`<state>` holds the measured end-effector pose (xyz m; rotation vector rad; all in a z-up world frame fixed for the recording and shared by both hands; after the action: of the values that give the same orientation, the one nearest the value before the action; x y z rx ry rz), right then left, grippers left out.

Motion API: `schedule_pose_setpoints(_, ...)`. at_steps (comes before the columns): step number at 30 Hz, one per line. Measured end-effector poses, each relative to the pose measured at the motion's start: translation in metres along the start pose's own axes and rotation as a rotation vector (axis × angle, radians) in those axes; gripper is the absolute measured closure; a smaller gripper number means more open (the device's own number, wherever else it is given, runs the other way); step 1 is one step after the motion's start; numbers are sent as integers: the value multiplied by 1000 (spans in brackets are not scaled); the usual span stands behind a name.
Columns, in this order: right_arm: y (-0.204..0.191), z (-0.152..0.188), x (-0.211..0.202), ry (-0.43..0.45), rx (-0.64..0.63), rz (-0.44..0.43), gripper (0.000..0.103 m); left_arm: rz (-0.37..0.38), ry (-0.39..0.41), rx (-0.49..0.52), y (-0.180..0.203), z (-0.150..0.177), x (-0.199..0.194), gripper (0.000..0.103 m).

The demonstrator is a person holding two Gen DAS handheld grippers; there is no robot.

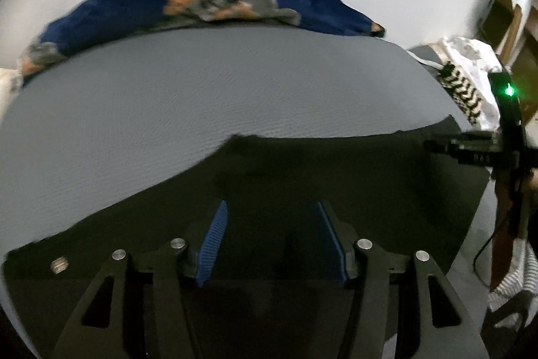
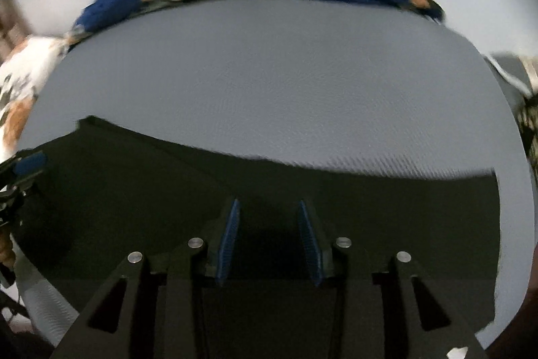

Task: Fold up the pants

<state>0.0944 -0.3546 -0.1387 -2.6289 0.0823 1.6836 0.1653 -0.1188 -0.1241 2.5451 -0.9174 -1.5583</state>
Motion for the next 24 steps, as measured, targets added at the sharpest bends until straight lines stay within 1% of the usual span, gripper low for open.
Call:
schedule_pose_setpoints(3, 9, 7, 8, -5, 30, 17, 67, 7, -15, 7, 9, -5, 16, 47)
schedule_pose_setpoints(7, 11, 3, 22, 0, 51, 40, 68, -31, -28, -4, 10, -17, 40, 48)
schedule_pose_setpoints(9, 13, 0, 25, 28, 49, 61, 69, -33, -37, -27, 8, -19, 47, 48)
schedule_pose_setpoints(11, 13, -3, 27, 34, 33, 80, 68, -54, -34, -26, 10, -17, 47, 48)
schedule_pose_setpoints(18, 17, -8, 30, 46, 37, 73, 67, -132, -27, 33, 21, -8, 54, 48)
schedule_pose_setpoints(19, 17, -9, 30, 46, 34, 72, 67, -138, -31, 37, 21, -7, 54, 47)
schedule_pose_setpoints(21, 17, -9, 30, 48, 33, 70, 67, -123, -44, 24, 23, -1, 48, 47)
schedule_pose_setpoints(24, 17, -8, 28, 51, 30, 67, 67, -142, -29, 5, 22, 9, 37, 47)
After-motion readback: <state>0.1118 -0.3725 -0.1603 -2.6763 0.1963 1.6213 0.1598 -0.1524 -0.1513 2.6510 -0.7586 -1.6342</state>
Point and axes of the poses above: each gripper's, at about its wrist camera, not at the fingertips, and x roughly the way its jaws point, y to its right, z to its underside, the point moved 6 cm from there along x, roughly the way its jaws point, and after that the axes turned 10 degrees about -x, right-handed, at the moved point
